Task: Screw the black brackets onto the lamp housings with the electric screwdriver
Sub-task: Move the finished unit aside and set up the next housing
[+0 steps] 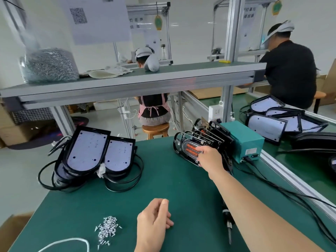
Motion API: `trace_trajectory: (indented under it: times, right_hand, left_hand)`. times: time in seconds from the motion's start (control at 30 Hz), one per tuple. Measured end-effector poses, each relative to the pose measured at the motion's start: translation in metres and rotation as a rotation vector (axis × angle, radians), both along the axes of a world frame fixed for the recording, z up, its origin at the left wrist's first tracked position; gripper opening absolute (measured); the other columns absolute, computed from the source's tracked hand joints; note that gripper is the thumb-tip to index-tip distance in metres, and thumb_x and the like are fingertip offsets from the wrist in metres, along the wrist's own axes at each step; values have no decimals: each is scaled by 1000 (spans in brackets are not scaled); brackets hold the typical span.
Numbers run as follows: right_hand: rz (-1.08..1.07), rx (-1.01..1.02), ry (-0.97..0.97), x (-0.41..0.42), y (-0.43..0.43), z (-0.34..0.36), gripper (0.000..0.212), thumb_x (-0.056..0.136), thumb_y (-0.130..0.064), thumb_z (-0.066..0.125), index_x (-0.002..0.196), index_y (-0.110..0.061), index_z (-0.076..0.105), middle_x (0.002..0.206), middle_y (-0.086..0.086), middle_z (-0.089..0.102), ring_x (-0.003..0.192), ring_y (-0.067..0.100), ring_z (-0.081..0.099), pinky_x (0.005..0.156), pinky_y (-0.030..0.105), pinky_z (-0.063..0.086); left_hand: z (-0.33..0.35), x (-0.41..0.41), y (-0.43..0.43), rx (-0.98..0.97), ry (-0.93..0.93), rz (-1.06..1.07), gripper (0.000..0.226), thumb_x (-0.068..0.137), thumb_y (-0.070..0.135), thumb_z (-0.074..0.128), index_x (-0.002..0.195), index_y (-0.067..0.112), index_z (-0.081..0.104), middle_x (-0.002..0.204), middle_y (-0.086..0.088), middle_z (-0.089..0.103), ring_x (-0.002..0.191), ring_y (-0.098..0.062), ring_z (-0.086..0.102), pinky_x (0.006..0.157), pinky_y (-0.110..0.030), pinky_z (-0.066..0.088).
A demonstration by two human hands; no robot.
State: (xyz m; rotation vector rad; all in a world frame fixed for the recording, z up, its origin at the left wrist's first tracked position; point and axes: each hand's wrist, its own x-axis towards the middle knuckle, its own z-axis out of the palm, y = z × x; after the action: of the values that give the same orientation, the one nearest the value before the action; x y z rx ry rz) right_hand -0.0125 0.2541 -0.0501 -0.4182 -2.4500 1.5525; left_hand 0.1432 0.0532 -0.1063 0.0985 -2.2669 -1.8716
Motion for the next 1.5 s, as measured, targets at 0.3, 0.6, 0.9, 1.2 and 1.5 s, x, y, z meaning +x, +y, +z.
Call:
trace_trajectory:
  times: [0.3, 0.6, 0.9, 1.2, 1.5]
  right_hand:
    - [-121, -77, 119, 3, -12, -11, 31, 102, -10, 50, 116, -19, 76, 106, 0, 73, 47, 4, 53, 39, 16, 34]
    - [-180, -276, 223, 46, -39, -26, 23, 97, -9, 61, 112, -26, 64, 119, -2, 55, 96, 12, 52, 86, 30, 40]
    - [-210, -175, 140, 80, -69, -61, 35, 101, -9, 53, 136, -7, 52, 136, 15, 53, 126, 33, 51, 110, 42, 38]
    - [-154, -94, 148, 84, -74, -59, 37, 102, -10, 51, 139, -6, 47, 136, 17, 51, 121, 35, 54, 107, 48, 44]
    - [-123, -65, 154, 86, -77, -57, 38, 102, -9, 52, 140, -6, 47, 136, 16, 52, 121, 33, 54, 104, 44, 44]
  left_hand:
    - [3, 0, -3, 3, -39, 7, 23, 98, 20, 57, 79, 17, 71, 63, -6, 66, 52, -20, 67, 53, -26, 51]
    - [6, 2, -3, 7, -55, 10, 22, 99, 21, 56, 81, 17, 70, 63, -4, 66, 51, -19, 66, 54, -28, 52]
    - [16, -4, -14, 128, -87, 71, 19, 98, 11, 57, 85, 12, 71, 65, -7, 67, 55, -24, 69, 53, -26, 52]
    - [99, -75, -120, -632, 278, 531, 16, 91, 24, 68, 106, 21, 71, 100, 7, 66, 103, -20, 55, 86, -29, 40]
    - [161, -159, -235, -1114, 5, 649, 64, 85, 51, 69, 135, 15, 54, 140, -10, 51, 134, -33, 37, 114, -44, 28]
